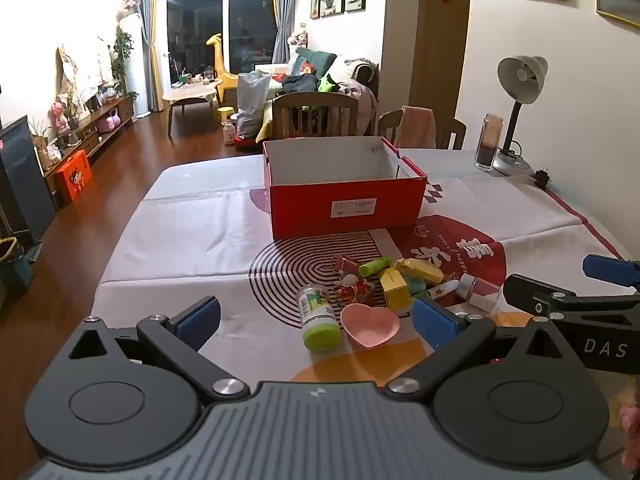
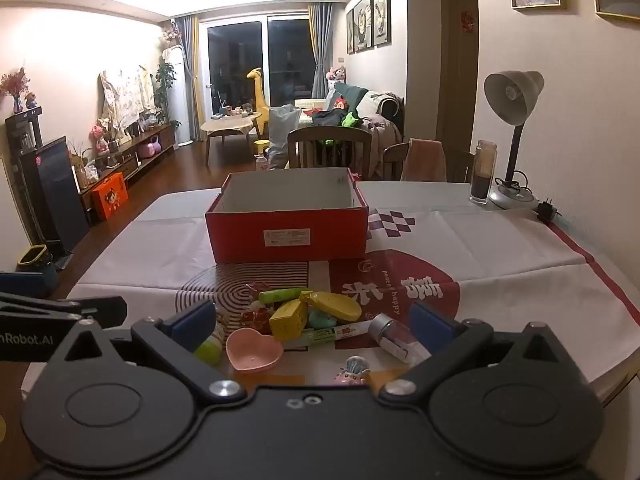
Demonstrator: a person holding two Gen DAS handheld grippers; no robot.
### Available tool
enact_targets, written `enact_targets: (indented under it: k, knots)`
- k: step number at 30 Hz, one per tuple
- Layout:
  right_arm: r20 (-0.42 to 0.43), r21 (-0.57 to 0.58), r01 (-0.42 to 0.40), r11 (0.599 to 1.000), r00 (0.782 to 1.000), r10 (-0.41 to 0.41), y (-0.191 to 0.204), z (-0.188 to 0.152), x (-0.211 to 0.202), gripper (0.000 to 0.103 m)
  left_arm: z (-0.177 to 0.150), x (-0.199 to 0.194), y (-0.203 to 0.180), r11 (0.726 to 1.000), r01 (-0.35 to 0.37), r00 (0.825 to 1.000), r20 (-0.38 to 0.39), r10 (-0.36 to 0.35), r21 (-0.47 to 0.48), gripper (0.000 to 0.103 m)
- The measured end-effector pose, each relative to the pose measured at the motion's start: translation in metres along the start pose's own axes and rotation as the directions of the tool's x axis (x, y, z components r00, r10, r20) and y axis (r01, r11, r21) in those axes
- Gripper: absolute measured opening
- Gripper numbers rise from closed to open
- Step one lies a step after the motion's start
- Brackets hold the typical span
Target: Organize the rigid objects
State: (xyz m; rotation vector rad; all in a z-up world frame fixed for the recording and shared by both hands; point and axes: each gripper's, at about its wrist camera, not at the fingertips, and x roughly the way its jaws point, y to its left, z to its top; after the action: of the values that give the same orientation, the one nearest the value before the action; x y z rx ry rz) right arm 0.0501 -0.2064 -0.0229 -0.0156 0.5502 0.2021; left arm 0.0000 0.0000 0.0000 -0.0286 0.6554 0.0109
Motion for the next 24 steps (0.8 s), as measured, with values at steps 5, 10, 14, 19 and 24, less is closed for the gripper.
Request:
enact_targets:
  k: [5, 10, 14, 19, 24]
  knots:
    - [0.01, -0.005, 0.002, 1.0, 1.0, -0.001, 0.0001, 0.0014, -0.0014, 0.103, -0.0001, 0.001, -0.0018, 1.0, -0.017, 1.0, -0.002, 0.017, 0.02, 0.103]
    - [0.014, 0.007, -0.013, 1.0, 1.0, 0.013, -0.0009, -0.0033, -0.0026, 0.103, 0.0053, -0.0006, -0.0005, 1.0, -0.007, 1.0, -0.002, 0.007, 0.012, 0.103]
    - [0.01, -0.002, 0.005, 1.0, 1.0, -0.005, 0.0043, -0.0075, 0.0016, 0.103, 0.0019, -0.0043, 0.0018, 1.0, 0.004, 1.0, 0.001, -0.004, 0.003, 0.103]
    - [0.009, -0.002, 0.003, 1.0, 1.0, -0.003, 0.0045, -0.0053, -0.0005, 0.103, 0.0014, -0.0068, 0.0058, 0.999, 0.033, 0.999, 0.012, -0.032, -0.027, 0.103]
    - [0.011, -0.001, 0.005, 1.0, 1.0, -0.005, 0.0039, -0.0043, -0.0016, 0.103, 0.0006, -0.008, 0.0074, 0.999, 0.034, 0.999, 0.012, -0.034, -0.033, 0.103]
